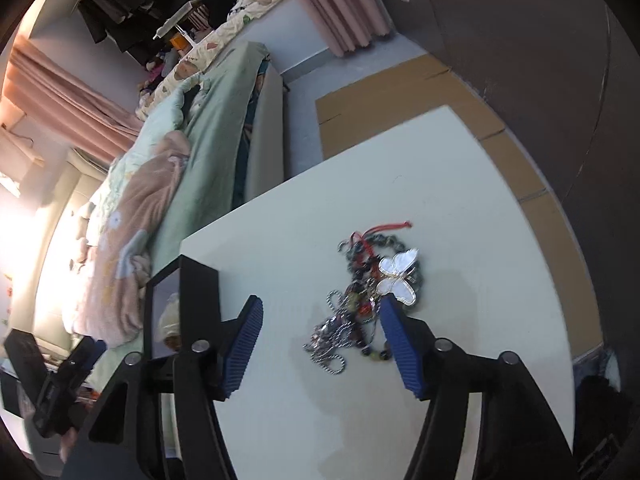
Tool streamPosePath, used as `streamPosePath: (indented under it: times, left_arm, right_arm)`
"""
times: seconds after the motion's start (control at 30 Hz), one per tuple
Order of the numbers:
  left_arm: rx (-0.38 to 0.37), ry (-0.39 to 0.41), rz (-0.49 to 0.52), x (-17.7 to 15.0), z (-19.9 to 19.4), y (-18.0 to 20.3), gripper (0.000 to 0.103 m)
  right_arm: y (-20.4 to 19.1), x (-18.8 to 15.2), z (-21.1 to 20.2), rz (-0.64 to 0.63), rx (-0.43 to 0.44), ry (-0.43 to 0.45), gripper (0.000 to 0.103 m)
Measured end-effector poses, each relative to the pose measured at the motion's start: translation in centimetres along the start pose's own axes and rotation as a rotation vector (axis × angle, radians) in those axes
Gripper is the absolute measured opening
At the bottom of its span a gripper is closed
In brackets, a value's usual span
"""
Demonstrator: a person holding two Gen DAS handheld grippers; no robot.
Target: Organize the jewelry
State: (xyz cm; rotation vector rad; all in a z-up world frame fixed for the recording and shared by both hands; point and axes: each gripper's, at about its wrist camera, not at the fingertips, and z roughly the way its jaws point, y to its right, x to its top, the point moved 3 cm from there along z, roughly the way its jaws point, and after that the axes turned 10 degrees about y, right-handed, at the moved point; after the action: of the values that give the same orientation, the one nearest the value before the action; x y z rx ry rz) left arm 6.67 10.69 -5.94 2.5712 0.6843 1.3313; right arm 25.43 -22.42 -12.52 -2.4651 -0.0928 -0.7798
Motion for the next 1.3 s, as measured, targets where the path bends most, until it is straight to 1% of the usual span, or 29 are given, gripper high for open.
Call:
streamPosePath:
  times: [0.07, 0.17, 0.2, 0.23, 0.27, 0.3, 0.33, 0.4, 0.47, 0.57, 0.73, 0.83, 0.9, 0.97, 1.03, 1.13, 1.2, 1.3]
  left_arm:
    - [0.001, -0.001, -0.003, -0.1, 0.1, -0.3, 0.097]
    - [0.0, -0.006, -0.013, -0.2, 0.3, -0.7, 0.097]
    - [-0.001, -0.008, -0.016, -0.3, 0.4, -0.8, 0.097]
    - [-0.001, -0.01, -0.018, -0.4, 0.5, -0.9, 0.097]
    - [-0.002, -0.012, -0.022, -0.4, 0.5, -1.0, 0.097]
    - [-0.003, -0.013, -0.023, -0.4, 0.5, -1.1, 0.097]
    - [-0.003, -0.012, -0.023, -0.4, 0.5, -1.2, 0.097]
    - [-0.003, -0.01, -0.025, -0.3, 0.4, -1.4, 0.097]
    - [-0.004, -0.005, -0.03, -0.2, 0.2, -1.5, 0.097]
    - [-0.014, 0.008, -0.044, 0.2, 0.1, -1.7, 0.097]
    - [-0.05, 0.047, -0.085, 1.1, 0.3, -1.5, 0.097]
    - [-0.08, 0.07, -0.082, 0.9, 0.5, -1.4, 0.097]
    - [-0.088, 0.071, -0.084, 0.5, 0.8, -1.7, 0.097]
    - [-0.096, 0.054, -0.107, 0.0, 1.2, -2.5, 0.097]
    - [-0.09, 0.042, -0.135, -0.1, 1.5, -3.5, 0.097]
    - [-0.091, 0.06, -0.159, 0.3, 1.2, -4.5, 0.097]
    - [-0.084, 0.074, -0.171, 0.5, 0.8, -5.1, 0.097]
    - [-0.082, 0.076, -0.191, 0.5, 0.8, -5.7, 0.097]
  right_arm:
    - [0.1, -0.2, 0.4, 0.003, -0.004, -0.02, 0.04]
    - [0.8, -0.6, 1.6, 0.004, -0.061, -0.054, 0.033]
    - [1.0, -0.8, 2.1, 0.001, -0.081, -0.064, 0.033]
    - [1.3, -0.9, 2.6, -0.003, -0.108, -0.076, 0.026]
    - [1.5, -1.0, 3.1, -0.003, -0.117, -0.085, 0.011]
    - [1.5, -1.1, 3.3, 0.001, -0.115, -0.089, 0.004]
    - [1.4, -1.0, 3.2, 0.008, -0.102, -0.083, 0.002]
    - [0.6, -0.6, 2.5, -0.003, -0.072, -0.045, 0.002]
    - [-0.6, -0.2, 1.5, -0.004, -0.009, -0.012, 0.002]
    - [-2.4, 0.2, 0.3, -0.012, 0.055, 0.02, 0.002]
    - [-5.3, 0.7, -1.1, -0.05, 0.116, 0.062, 0.002]
    - [-7.2, 1.2, -1.9, -0.085, 0.14, 0.09, 0.002]
    - [-8.5, 1.5, -2.3, -0.099, 0.161, 0.105, 0.002]
    - [-10.0, 1.4, -2.6, -0.12, 0.177, 0.118, 0.002]
    - [-11.3, 1.3, -2.7, -0.137, 0.199, 0.121, 0.002]
    - [-13.5, 0.8, -2.1, -0.162, 0.243, 0.114, 0.002]
    - [-15.1, 0.4, -1.2, -0.164, 0.289, 0.096, 0.002]
    - [-16.8, -0.3, 0.7, -0.141, 0.369, 0.051, 0.007]
